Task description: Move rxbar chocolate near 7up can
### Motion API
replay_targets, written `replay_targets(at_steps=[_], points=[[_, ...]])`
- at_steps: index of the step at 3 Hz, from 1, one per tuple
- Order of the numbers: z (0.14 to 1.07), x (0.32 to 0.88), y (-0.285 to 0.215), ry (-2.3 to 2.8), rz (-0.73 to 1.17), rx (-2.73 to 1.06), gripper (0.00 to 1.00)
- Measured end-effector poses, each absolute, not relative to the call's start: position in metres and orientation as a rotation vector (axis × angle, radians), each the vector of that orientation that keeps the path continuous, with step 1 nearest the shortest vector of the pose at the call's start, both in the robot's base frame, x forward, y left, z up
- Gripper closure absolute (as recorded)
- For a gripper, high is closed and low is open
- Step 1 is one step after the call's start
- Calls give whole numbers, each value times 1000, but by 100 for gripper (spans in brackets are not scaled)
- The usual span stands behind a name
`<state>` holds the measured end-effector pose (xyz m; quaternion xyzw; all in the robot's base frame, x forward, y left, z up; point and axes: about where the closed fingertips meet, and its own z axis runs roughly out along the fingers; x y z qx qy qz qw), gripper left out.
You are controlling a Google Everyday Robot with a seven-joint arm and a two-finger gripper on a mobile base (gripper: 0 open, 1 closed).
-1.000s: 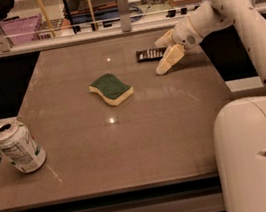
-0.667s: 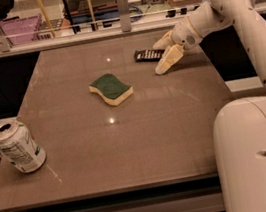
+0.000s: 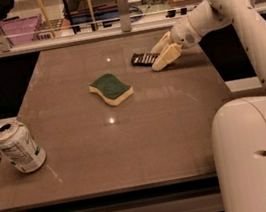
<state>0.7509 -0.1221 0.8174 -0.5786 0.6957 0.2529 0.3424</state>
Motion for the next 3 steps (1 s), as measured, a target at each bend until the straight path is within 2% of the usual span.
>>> replay_targets(at_steps=[1, 3], points=[[819, 751, -122, 1808, 658, -1504, 100], [820, 751, -121, 1808, 658, -1505, 100]])
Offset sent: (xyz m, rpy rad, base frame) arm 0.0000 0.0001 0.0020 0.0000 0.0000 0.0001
